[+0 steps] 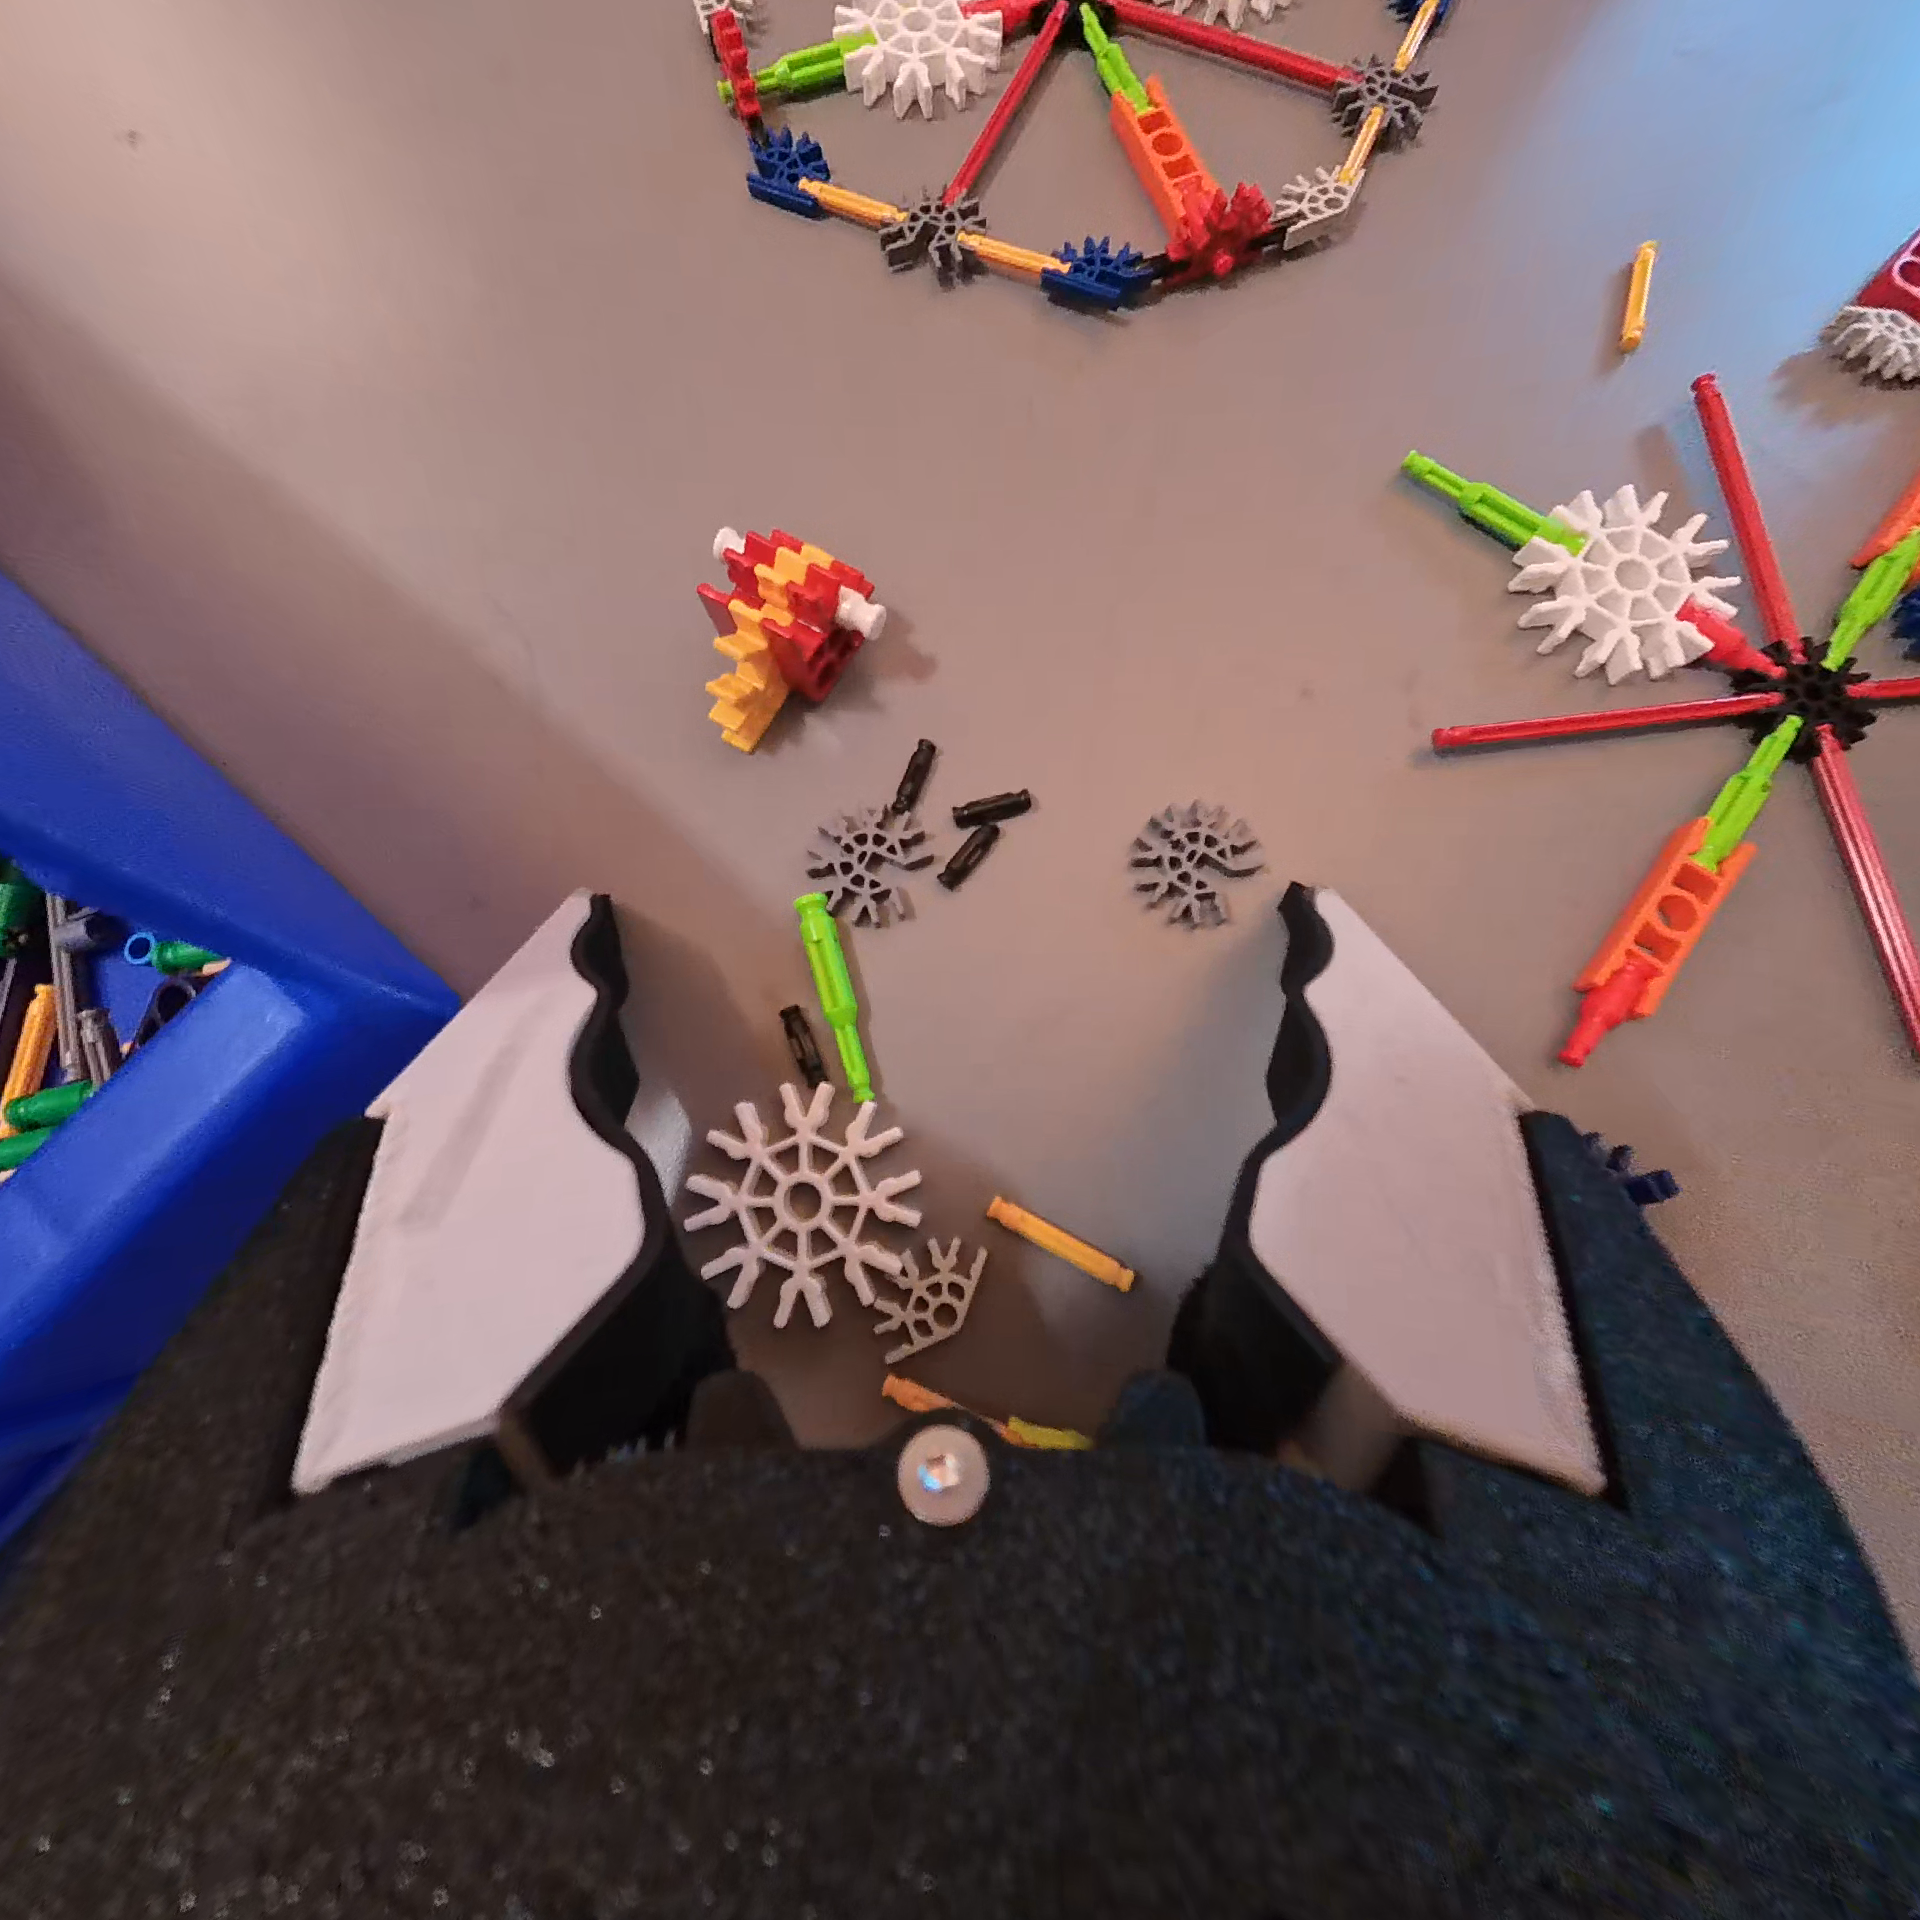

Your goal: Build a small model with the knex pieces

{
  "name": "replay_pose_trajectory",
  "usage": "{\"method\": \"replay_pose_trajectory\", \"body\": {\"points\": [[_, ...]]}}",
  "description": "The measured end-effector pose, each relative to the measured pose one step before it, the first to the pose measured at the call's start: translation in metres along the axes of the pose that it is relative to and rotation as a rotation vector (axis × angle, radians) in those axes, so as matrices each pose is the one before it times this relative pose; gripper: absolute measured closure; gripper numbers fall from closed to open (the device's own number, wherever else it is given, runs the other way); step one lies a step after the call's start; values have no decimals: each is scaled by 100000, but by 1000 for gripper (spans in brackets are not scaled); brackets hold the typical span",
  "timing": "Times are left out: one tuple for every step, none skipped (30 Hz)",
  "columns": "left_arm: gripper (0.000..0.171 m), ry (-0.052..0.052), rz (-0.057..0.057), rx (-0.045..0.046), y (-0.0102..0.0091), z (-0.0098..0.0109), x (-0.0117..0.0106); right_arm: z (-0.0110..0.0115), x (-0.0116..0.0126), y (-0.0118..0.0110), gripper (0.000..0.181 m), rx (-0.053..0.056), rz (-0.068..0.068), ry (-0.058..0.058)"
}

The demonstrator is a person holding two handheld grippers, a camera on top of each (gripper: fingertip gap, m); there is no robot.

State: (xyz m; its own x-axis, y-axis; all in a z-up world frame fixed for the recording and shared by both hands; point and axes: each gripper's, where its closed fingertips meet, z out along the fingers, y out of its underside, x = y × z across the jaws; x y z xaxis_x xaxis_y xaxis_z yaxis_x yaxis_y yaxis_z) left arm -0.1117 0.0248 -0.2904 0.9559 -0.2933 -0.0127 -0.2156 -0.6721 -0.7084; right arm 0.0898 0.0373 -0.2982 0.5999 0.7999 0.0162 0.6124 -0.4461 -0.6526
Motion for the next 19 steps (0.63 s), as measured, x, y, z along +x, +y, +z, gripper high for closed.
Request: {"method": "replay_pose_trajectory", "body": {"points": [[47, 335, 55, -89, 4, 16, 47, 0, 0, 0, 24, -1, 1, -2], [47, 0, 113, 21, 6, -8, 17, 0, 0, -1, 24, 4, 0, 0], [47, 27, -23, -5, -4, 4, -7, 0, 0, 0, 24, -4, 1, -2], [47, 52, -26, -18, 5, -3, -1, 0, 0, 0, 24, -3, 0, 1], [47, 7, 76, 7, 4, -4, 8, -4, -8, 4, 24, 6, -1, 0], [46, 166, 89, -29, -7, 9, 33, 0, 0, 0, 24, -4, 1, -2], [46, 16, 48, -70, 17, 2, -1, 0, 0, 0, 24, 0, 0, 0], [46, 9, 4, 7, -3, 3, 10, 0, 0, -1, 24, 5, -1, 2], [46, -68, 43, -31, -3, -9, -13, -5, 6, 6, 24, -2, 2, 0], [45, -677, -10, 19, 0, 12, -43, 1, -14, -1, 24, -2, -1, -2], [44, -776, -400, 31, -6, 1, 24, 0, 0, 0, 24, 2, 1, 2], [43, 235, -233, -221, 5, 37, 96, -5, 6, 6, 24, 2, 1, 0], [43, 265, -145, -163, -15, 41, 18, 5, -6, -5, 24, -5, -1, 1], [42, -144, 58, -25, -14, 29, 18, 0, 0, 0, 24, 4, -1, 2], [41, -153, -183, -62, -15, 33, 31, -5, 4, 6, 24, -2, 7, -7], [40, -249, -283, -123, -38, 58, 64, 17, -10, 2, 24, -108, 69, -163], [38, -246, -229, -225, -11, 53, 73, 21, -1, -17, 24, -125, -107, -262], [37, -95, -237, -199, -22, 62, 61, 13, -3, -17, 24, 34, -91, 18], [36, -191, -257, -130, -32, 67, 49, 11, 2, -13, 24, 3, 16, 107]]}}
